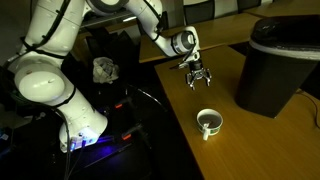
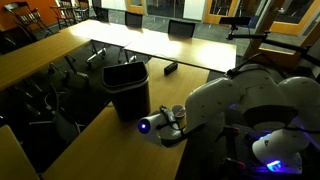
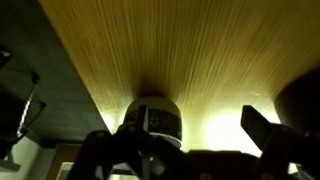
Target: Remove the marker from the cup and put it on the table
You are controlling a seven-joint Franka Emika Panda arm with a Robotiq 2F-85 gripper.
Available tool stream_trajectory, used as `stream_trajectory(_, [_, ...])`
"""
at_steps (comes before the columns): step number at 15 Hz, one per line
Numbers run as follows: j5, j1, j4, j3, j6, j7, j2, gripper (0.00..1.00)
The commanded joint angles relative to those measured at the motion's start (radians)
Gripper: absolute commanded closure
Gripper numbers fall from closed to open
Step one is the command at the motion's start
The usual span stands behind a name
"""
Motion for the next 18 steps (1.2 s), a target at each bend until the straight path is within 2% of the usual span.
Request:
stream_trajectory(1, [0.084,-0.066,-0.006,0.012,0.058,0.001,-0.023,0.0])
stream_trajectory(5, [0.181,-0.113,0.066,-0.041,-0.114,0.038,-0.009,0.0])
stream_trajectory(9, [0.284,-0.175,0.122,-0.041,-0.257,0.071,-0.007,0.0])
stream_trajectory(10, [0.304,-0.184,0.12,-0.038,-0.264,0.087,-0.009,0.04])
stream_trajectory(11, [0.323,-0.19,0.114,-0.035,-0.266,0.103,-0.01,0.15])
stream_trajectory(13, [0.351,-0.201,0.099,-0.032,-0.242,0.138,-0.005,0.23])
stream_trajectory(14, [0.361,-0.203,0.094,-0.033,-0.233,0.157,0.0,0.34])
stream_trajectory(15, [0.368,-0.209,0.083,-0.036,-0.213,0.17,0.003,0.39])
stream_trajectory(18, [0.381,-0.227,0.055,-0.044,-0.164,0.207,0.007,0.25])
